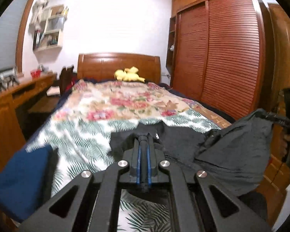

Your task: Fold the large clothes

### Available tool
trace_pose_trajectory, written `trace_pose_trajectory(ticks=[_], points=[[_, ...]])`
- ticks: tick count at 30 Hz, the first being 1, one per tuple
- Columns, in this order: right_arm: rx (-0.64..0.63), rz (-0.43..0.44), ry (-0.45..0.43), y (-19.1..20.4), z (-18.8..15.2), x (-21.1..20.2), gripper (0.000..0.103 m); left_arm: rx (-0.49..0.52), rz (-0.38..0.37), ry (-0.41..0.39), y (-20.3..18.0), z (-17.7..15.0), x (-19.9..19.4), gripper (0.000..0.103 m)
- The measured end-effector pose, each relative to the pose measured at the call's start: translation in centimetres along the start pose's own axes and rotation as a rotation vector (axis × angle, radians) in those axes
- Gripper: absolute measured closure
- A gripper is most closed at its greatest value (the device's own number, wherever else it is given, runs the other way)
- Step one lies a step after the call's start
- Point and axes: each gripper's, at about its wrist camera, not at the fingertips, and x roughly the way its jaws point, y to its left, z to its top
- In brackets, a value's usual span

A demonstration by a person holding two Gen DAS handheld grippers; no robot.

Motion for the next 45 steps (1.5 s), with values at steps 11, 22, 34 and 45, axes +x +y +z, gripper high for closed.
trace_pose_trajectory(ticks=[11,22,34,45], points=[[-0.034,0.016,-0.170,1.1,3.8,-11.4,0.095,0.053,0.025,-0.166,-2.4,4.9,-9.3,0.101],[0.024,-0.057,-0.032,-4.0,-0.7,-2.8,0.095,0.048,0.105,0.035,0.6,2.2,4.7,0.100],[0.020,-0.137,0.092,-9.7,-1.1,9.7,0.095,0.000,0.142,0.163,3.1,1.8,17.9,0.100],[0.064,-0.187,0.207,-12.8,-3.2,19.7,0.095,0.005,0.118,0.259,3.6,-0.8,23.3,0.097]])
